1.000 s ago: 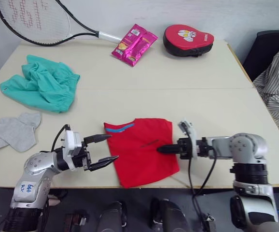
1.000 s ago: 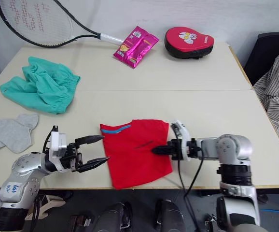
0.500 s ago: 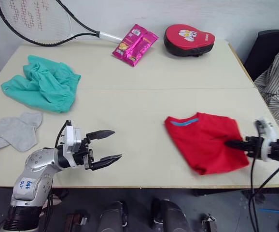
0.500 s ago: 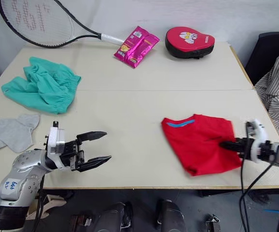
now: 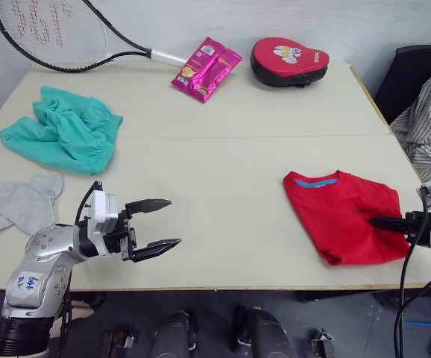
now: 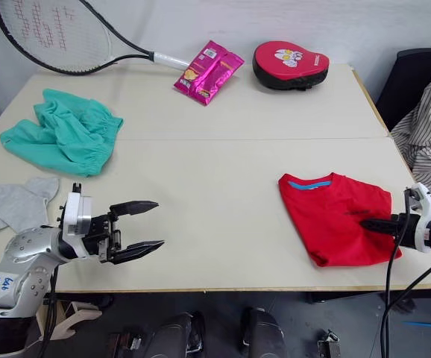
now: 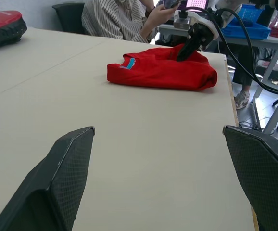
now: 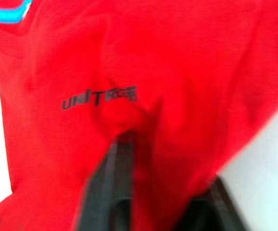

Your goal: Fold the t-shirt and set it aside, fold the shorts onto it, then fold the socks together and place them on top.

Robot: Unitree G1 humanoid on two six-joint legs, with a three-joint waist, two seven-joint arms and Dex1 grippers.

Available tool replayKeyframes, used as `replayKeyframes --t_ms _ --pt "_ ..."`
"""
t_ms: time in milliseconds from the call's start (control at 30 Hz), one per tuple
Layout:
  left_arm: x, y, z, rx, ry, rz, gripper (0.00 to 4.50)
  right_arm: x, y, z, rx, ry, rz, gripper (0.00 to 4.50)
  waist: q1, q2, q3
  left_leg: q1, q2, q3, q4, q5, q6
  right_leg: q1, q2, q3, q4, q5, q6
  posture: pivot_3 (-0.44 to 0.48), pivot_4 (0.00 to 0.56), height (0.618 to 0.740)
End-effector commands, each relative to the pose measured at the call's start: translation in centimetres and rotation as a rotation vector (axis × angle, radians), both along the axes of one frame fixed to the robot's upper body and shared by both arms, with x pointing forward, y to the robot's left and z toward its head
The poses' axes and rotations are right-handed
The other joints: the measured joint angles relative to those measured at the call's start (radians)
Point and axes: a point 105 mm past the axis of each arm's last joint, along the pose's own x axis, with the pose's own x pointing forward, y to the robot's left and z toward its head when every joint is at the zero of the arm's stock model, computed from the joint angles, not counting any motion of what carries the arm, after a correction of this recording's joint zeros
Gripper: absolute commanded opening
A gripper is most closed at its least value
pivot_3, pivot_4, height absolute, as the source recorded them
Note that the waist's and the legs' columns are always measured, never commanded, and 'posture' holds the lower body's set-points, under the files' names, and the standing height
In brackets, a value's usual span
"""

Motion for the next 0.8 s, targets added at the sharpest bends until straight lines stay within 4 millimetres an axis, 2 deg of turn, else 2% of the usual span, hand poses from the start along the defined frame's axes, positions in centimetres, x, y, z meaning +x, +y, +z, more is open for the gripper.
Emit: replayKeyframes --t_ms 33,133,233,267,367,467,533,600,700,800 --pt "-0.6 1.2 0.7 0.027 -0.021 0.021 4.50 -1.5 -3.2 1.4 -0.219 -0.022 0.000 2.40 0.008 0.001 0.001 0.000 0.000 0.000 0.000 0.000 0.000 0.000 0.000 0.000 0.000 0.000 0.000 0.000 0.150 0.740" --pt "-0.9 2.8 0.7 0.041 0.008 0.077 4.50 -1.9 -4.6 4.2 -0.344 -0.161 0.045 3.28 0.014 0.004 0.003 -0.001 -0.001 0.000 0.000 -0.002 -0.001 0.000 -0.001 0.000 -0.001 0.000 0.000 0.000 0.150 0.740" --pt "-1.2 4.6 0.6 0.049 0.019 0.157 4.50 -1.8 -3.7 7.4 -0.402 -0.418 0.166 4.29 0.009 0.007 0.004 -0.001 -0.001 0.001 0.000 -0.002 -0.002 -0.001 0.000 0.000 -0.001 0.000 0.000 0.000 0.150 0.740" --pt "-1.2 4.9 0.6 0.051 0.016 0.171 4.50 -1.9 -3.5 7.8 -0.411 -0.458 0.189 4.40 0.004 0.008 0.005 -0.001 -0.001 0.001 0.000 -0.002 -0.002 -0.001 0.000 0.000 -0.001 0.000 0.000 0.000 0.150 0.740" --pt "-1.1 8.0 0.5 0.052 -0.020 0.357 4.50 -2.0 0.3 8.8 -0.548 -0.710 0.446 4.40 -0.003 0.008 0.005 0.000 0.003 0.001 -0.001 -0.002 -0.004 0.000 0.003 0.001 -0.001 0.000 0.000 0.000 0.150 0.740" --pt "-2.5 12.6 -0.8 0.081 -0.025 0.602 4.50 -1.4 6.8 8.1 -0.546 -1.004 0.645 4.40 -0.015 0.006 0.006 0.001 0.007 0.001 -0.001 -0.002 -0.008 0.000 0.009 0.002 -0.002 -0.001 0.000 0.000 0.150 0.740" --pt "-3.6 14.8 -1.4 0.088 -0.015 0.738 4.50 -1.7 10.0 7.3 -0.535 -1.118 0.731 4.40 -0.025 0.005 0.007 0.001 0.011 0.001 0.000 -0.003 -0.010 0.000 0.013 0.002 -0.003 -0.001 0.000 0.000 0.150 0.740" --pt "-4.9 16.8 -1.9 0.084 0.012 0.866 4.50 -1.8 12.2 6.2 -0.510 -1.160 0.786 4.40 -0.023 0.007 0.008 0.001 0.011 0.001 0.000 -0.003 -0.011 -0.001 0.013 0.002 -0.003 -0.001 -0.002 0.000 0.150 0.740" --pt "-7.4 19.4 -2.6 0.075 0.058 1.028 4.50 -1.0 14.6 6.3 -0.406 -1.252 0.697 4.40 -0.020 0.004 0.008 0.000 0.011 0.000 0.001 -0.004 -0.010 -0.001 0.012 0.002 -0.002 -0.001 -0.004 0.000 0.150 0.740" --pt "-9.9 22.2 -3.0 0.061 0.068 1.242 4.50 -1.8 17.1 4.9 -0.384 -1.299 0.801 4.40 -0.017 0.004 0.008 0.000 0.010 0.000 0.001 -0.005 -0.009 -0.001 0.011 0.003 -0.002 -0.002 -0.005 0.000 0.150 0.740"
